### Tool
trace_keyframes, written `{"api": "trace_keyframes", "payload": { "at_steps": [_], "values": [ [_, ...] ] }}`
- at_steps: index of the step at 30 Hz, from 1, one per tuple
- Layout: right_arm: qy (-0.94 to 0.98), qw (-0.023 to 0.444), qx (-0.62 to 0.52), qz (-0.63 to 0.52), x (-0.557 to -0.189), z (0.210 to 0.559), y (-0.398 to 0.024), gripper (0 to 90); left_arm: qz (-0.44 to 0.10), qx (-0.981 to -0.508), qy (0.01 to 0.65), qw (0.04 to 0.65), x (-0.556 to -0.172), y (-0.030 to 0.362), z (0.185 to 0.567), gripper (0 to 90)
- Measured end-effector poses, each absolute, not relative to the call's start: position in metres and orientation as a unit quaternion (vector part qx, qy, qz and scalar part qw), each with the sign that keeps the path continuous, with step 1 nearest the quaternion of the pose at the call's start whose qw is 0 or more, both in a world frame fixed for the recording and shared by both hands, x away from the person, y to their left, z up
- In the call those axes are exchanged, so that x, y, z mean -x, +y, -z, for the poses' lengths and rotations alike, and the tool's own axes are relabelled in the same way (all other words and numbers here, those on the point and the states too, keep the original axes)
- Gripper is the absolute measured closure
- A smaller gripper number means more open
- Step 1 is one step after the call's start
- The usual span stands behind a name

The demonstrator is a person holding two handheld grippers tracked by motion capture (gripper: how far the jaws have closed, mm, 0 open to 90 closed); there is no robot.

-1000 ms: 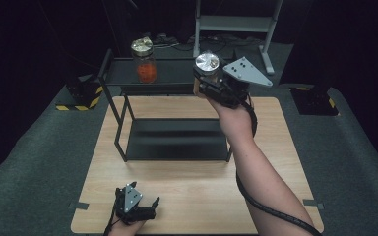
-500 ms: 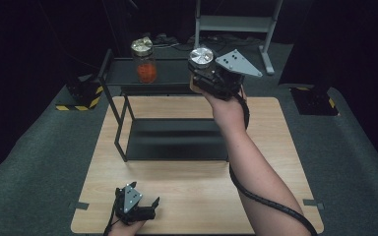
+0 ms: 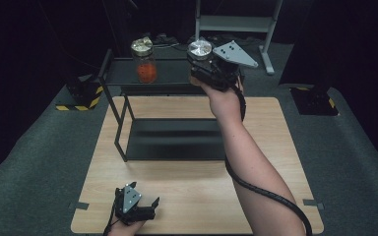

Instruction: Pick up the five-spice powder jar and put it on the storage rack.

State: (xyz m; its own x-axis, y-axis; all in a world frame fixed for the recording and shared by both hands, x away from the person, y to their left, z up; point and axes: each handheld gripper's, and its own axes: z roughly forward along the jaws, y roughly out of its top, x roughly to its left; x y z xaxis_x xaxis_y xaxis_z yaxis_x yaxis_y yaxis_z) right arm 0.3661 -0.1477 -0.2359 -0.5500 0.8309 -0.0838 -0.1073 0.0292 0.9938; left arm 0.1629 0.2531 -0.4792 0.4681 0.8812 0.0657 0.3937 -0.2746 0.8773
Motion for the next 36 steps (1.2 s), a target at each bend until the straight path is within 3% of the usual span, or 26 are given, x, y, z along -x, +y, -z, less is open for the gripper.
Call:
{"api": "trace_keyframes", "payload": {
  "at_steps": [36],
  "values": [
    [0.609, 0.357, -0.316, -0.634, -0.400, 0.246, -0.143, 34.0, -0.282, -0.741, 0.430, 0.431, -0.163, 0.257, 0.480, 1.1]
  ]
}}
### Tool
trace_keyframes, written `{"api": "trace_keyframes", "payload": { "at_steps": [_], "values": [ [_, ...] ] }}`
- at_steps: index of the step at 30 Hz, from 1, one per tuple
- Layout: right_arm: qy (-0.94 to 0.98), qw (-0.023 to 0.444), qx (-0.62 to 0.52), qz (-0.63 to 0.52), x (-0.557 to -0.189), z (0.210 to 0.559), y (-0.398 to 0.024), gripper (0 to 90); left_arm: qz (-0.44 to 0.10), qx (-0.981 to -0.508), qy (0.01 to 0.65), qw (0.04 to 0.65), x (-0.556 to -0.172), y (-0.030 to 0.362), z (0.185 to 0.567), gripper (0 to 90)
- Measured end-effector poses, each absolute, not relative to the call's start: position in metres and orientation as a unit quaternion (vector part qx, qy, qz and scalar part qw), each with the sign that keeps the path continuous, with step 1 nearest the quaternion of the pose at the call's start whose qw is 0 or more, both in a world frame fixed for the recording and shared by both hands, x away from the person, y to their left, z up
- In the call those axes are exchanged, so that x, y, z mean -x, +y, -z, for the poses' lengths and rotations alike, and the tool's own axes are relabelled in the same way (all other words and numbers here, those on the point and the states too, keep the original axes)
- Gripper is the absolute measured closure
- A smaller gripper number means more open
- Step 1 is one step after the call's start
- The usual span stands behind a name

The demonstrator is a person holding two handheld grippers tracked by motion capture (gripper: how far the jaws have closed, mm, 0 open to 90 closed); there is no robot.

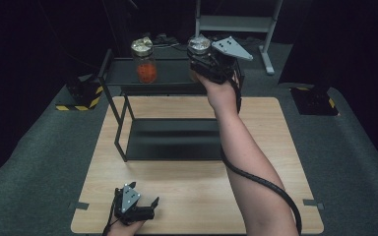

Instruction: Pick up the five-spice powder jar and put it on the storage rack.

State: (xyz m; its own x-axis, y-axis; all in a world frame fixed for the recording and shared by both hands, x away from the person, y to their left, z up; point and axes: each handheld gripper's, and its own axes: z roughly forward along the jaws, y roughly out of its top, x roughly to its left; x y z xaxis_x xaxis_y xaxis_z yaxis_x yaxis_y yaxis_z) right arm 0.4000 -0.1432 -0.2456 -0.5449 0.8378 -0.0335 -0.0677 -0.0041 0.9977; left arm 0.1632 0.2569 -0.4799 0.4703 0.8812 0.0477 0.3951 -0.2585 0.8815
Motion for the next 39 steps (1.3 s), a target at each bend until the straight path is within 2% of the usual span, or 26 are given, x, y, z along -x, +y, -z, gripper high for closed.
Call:
{"api": "trace_keyframes", "payload": {
  "at_steps": [9, 12, 17, 20, 39],
  "values": [
    [0.610, 0.354, -0.324, -0.630, -0.398, 0.242, -0.142, 33.5, -0.281, -0.741, 0.431, 0.432, -0.163, 0.257, 0.480, 1.1],
    [0.610, 0.351, -0.329, -0.630, -0.397, 0.242, -0.141, 26.3, -0.281, -0.741, 0.431, 0.432, -0.163, 0.258, 0.480, 1.1],
    [0.597, 0.350, -0.343, -0.635, -0.394, 0.246, -0.141, 6.8, -0.280, -0.740, 0.431, 0.433, -0.163, 0.258, 0.480, 1.1],
    [0.599, 0.350, -0.338, -0.636, -0.392, 0.248, -0.144, 0.0, -0.279, -0.740, 0.432, 0.433, -0.164, 0.258, 0.480, 1.1],
    [0.604, 0.348, -0.309, -0.646, -0.357, 0.254, -0.169, 0.0, -0.285, -0.746, 0.428, 0.423, -0.163, 0.254, 0.479, 1.1]
  ]
}}
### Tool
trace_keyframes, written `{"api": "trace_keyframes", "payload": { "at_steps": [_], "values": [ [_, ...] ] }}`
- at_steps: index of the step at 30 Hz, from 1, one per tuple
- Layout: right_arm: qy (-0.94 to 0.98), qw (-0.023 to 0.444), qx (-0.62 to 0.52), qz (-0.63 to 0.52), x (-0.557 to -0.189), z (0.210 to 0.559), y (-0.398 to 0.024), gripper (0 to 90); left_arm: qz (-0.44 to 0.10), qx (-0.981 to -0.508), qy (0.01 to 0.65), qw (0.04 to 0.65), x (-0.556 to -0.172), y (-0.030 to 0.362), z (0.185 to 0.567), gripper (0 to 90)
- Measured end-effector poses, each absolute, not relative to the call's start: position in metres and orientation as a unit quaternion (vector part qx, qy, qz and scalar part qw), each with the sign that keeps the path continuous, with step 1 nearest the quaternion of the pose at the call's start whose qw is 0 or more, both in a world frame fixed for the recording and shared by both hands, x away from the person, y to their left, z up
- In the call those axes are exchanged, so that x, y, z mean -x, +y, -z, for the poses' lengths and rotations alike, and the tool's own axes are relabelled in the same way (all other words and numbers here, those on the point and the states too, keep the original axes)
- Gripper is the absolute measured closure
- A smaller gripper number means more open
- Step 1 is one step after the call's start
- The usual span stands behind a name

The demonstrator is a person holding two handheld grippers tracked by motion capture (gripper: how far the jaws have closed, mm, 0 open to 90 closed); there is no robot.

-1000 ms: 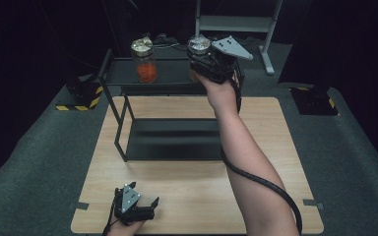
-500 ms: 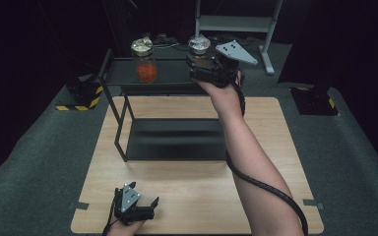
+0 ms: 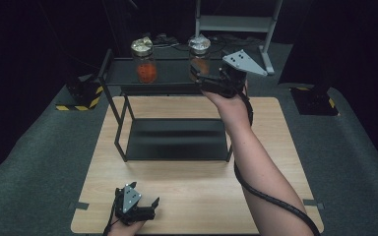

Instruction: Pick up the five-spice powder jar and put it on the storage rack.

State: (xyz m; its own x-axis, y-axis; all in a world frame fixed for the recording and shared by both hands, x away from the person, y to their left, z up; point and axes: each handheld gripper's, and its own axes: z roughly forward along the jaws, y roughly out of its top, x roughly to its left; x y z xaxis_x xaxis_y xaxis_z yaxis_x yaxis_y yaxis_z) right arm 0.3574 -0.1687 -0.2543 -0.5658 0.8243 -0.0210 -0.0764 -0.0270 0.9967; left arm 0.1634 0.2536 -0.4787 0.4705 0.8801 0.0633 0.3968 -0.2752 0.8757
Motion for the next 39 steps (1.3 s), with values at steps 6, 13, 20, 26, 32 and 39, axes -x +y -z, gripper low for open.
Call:
{"api": "trace_keyframes", "payload": {
  "at_steps": [6, 13, 20, 26, 32, 39],
  "values": [
    [0.601, 0.345, -0.304, -0.654, -0.341, 0.260, -0.179, 0.0, -0.285, -0.743, 0.431, 0.425, -0.163, 0.255, 0.479, 1.1],
    [0.600, 0.342, -0.297, -0.660, -0.325, 0.267, -0.190, 0.0, -0.287, -0.745, 0.430, 0.422, -0.163, 0.253, 0.479, 1.1],
    [0.599, 0.342, -0.291, -0.663, -0.310, 0.274, -0.199, 0.0, -0.288, -0.746, 0.429, 0.421, -0.163, 0.252, 0.479, 1.1],
    [0.601, 0.337, -0.288, -0.665, -0.299, 0.285, -0.207, 0.0, -0.290, -0.746, 0.428, 0.421, -0.163, 0.252, 0.479, 1.1],
    [0.603, 0.337, -0.285, -0.664, -0.290, 0.297, -0.215, 0.0, -0.292, -0.745, 0.428, 0.420, -0.162, 0.251, 0.479, 1.1],
    [0.605, 0.337, -0.282, -0.664, -0.282, 0.307, -0.223, 0.0, -0.295, -0.746, 0.426, 0.418, -0.161, 0.249, 0.479, 1.2]
  ]
}}
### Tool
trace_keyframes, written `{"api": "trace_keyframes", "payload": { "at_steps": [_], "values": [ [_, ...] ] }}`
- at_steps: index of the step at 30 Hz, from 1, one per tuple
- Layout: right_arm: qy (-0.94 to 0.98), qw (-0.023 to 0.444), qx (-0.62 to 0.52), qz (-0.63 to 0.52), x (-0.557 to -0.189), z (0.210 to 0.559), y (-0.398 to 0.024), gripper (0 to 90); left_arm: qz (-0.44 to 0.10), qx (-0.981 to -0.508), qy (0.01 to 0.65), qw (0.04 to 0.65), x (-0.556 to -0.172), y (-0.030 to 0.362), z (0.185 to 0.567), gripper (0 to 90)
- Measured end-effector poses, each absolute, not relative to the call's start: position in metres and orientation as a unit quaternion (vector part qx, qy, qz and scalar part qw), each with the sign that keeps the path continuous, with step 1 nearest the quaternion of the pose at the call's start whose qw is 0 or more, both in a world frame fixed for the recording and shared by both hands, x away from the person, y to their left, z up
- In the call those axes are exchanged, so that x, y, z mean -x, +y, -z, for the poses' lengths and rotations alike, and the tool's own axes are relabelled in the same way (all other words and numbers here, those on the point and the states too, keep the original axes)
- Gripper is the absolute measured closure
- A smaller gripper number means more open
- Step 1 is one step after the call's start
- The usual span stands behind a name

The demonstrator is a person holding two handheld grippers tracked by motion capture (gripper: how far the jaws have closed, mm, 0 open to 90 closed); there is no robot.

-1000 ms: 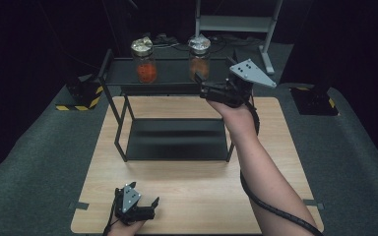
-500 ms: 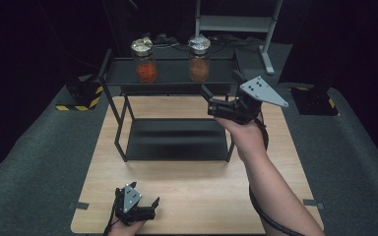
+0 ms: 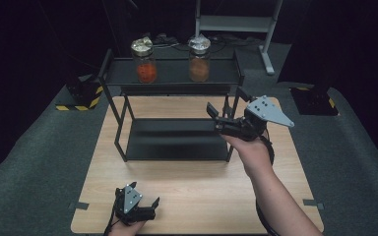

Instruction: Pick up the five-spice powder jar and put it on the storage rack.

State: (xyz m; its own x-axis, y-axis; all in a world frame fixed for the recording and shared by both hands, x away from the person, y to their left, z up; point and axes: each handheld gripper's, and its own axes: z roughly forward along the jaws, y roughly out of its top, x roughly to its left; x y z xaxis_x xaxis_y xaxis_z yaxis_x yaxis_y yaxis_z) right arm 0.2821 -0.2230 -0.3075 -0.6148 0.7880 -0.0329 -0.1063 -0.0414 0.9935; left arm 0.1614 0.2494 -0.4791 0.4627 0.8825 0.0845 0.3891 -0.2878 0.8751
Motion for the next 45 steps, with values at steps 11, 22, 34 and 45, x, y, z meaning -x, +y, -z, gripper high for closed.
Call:
{"api": "trace_keyframes", "payload": {
  "at_steps": [11, 22, 34, 45],
  "values": [
    [0.621, 0.344, -0.284, -0.644, -0.268, 0.330, -0.235, 0.0, -0.300, -0.746, 0.424, 0.417, -0.160, 0.248, 0.480, 1.2],
    [0.645, 0.347, -0.290, -0.616, -0.258, 0.357, -0.247, 0.0, -0.300, -0.747, 0.422, 0.416, -0.160, 0.248, 0.479, 1.2],
    [0.680, 0.358, -0.287, -0.572, -0.244, 0.386, -0.248, 0.0, -0.301, -0.748, 0.420, 0.417, -0.160, 0.249, 0.480, 1.2],
    [0.695, 0.361, -0.304, -0.542, -0.233, 0.414, -0.259, 0.0, -0.303, -0.749, 0.418, 0.416, -0.160, 0.248, 0.480, 1.2]
  ]
}}
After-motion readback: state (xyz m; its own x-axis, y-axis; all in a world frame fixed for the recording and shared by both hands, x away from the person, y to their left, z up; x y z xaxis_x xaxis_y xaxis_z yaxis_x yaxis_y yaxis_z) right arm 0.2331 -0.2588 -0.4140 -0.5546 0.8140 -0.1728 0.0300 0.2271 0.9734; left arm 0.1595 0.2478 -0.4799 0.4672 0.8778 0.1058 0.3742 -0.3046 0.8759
